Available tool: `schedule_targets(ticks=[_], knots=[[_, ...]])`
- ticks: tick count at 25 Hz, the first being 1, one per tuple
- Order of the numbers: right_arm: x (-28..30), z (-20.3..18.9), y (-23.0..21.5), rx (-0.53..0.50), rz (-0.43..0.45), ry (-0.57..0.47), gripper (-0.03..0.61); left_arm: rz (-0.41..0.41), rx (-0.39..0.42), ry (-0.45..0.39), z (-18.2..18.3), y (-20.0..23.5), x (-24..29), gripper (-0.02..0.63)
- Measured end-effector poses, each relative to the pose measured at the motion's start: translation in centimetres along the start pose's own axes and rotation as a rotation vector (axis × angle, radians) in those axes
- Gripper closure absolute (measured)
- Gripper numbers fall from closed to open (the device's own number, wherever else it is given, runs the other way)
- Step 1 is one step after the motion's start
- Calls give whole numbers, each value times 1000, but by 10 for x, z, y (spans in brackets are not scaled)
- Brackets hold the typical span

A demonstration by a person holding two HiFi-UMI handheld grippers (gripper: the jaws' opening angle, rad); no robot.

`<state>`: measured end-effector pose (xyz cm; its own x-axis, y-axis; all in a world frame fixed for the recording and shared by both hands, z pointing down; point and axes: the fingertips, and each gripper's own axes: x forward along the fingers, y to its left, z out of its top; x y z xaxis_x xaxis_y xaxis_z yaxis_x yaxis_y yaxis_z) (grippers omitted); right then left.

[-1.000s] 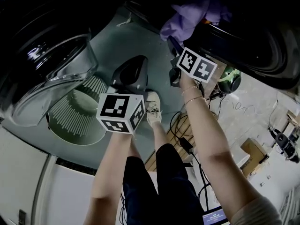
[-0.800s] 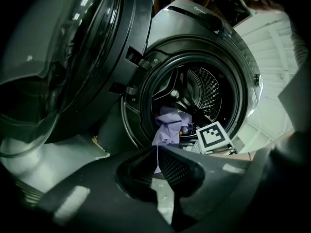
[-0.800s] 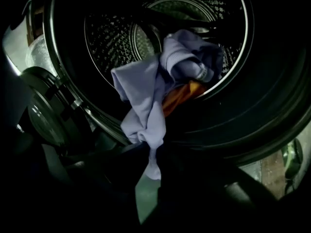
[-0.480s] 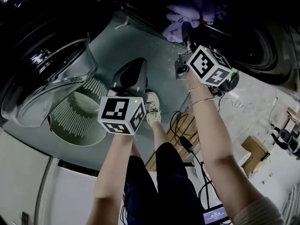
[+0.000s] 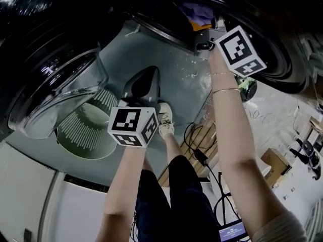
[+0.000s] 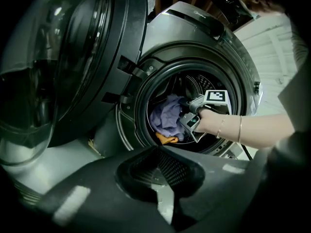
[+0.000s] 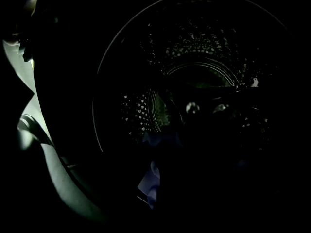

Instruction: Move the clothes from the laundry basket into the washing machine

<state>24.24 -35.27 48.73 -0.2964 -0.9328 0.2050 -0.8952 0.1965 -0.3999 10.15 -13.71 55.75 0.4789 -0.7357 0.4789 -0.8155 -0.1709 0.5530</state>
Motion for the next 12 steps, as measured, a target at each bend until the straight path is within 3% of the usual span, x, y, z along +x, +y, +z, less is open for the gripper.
schedule_targets(ticks=[2,3,4,5,8,12], knots=[[8,-1,-8,7,-29,19,525,-5,2,-2,3,-1,2,607],[12,-8,-13,19,-44,54,423,-6,4,-3,4,-1,2,607],[14,-17,-17,33,-58,94,224,-7,5,-2,4,-1,3,607],[14,-26,-22,46,-76,128,159,-8,6,-2,5,0,3,607],[0,-41,-34,68,-135,164,95,-6,7,-2,7,1,2,607],[-20,-45,-31,81,-135,168,78,-9,19,-4,12,-3,-3,607]])
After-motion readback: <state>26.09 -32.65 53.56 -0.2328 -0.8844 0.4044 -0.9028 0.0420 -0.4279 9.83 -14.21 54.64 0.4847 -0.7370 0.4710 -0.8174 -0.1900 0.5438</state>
